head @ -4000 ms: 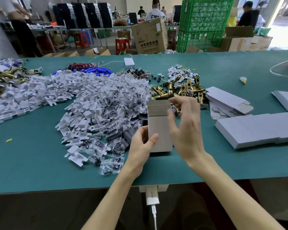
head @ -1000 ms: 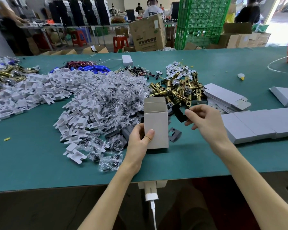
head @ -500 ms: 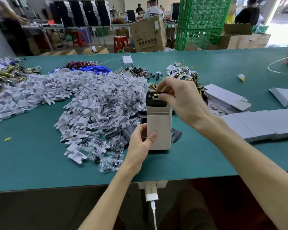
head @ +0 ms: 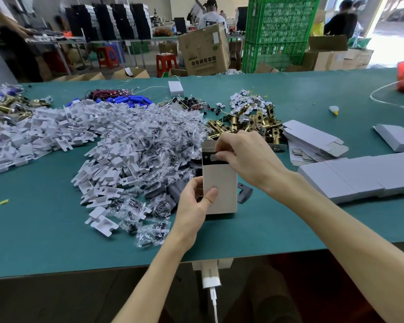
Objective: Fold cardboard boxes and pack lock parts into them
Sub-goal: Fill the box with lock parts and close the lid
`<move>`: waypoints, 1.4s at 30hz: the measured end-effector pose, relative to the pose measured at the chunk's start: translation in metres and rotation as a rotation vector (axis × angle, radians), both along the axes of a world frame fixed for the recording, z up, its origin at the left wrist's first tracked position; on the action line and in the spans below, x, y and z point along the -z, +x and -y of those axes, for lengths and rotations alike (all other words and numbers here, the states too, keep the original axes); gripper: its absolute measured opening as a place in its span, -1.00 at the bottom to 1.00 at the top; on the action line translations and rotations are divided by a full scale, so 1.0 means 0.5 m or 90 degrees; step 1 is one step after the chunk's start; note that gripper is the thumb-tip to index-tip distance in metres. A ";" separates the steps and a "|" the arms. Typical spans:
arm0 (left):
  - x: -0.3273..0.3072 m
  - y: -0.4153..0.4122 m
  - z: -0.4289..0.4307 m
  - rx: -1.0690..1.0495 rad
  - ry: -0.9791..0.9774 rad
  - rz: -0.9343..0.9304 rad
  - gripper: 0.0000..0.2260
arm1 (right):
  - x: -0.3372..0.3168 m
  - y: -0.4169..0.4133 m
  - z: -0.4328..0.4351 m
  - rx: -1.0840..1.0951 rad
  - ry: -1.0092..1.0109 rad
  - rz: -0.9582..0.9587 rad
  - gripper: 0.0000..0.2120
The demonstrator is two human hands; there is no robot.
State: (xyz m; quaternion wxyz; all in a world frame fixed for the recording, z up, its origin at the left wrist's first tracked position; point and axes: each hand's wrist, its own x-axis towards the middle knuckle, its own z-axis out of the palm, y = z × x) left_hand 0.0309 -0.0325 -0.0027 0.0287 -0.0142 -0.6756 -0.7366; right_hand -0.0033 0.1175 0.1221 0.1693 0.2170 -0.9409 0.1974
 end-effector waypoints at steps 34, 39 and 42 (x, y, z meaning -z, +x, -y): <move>0.004 0.000 0.003 0.010 0.002 -0.022 -0.81 | -0.005 0.017 -0.004 -0.049 0.147 0.099 -0.63; 0.004 -0.002 0.001 0.005 0.009 -0.011 -0.81 | -0.017 0.007 -0.032 -0.049 -0.090 0.049 -0.77; 0.003 -0.001 0.001 0.006 0.009 -0.007 -0.81 | -0.008 -0.003 -0.043 -0.031 -0.203 0.010 -0.86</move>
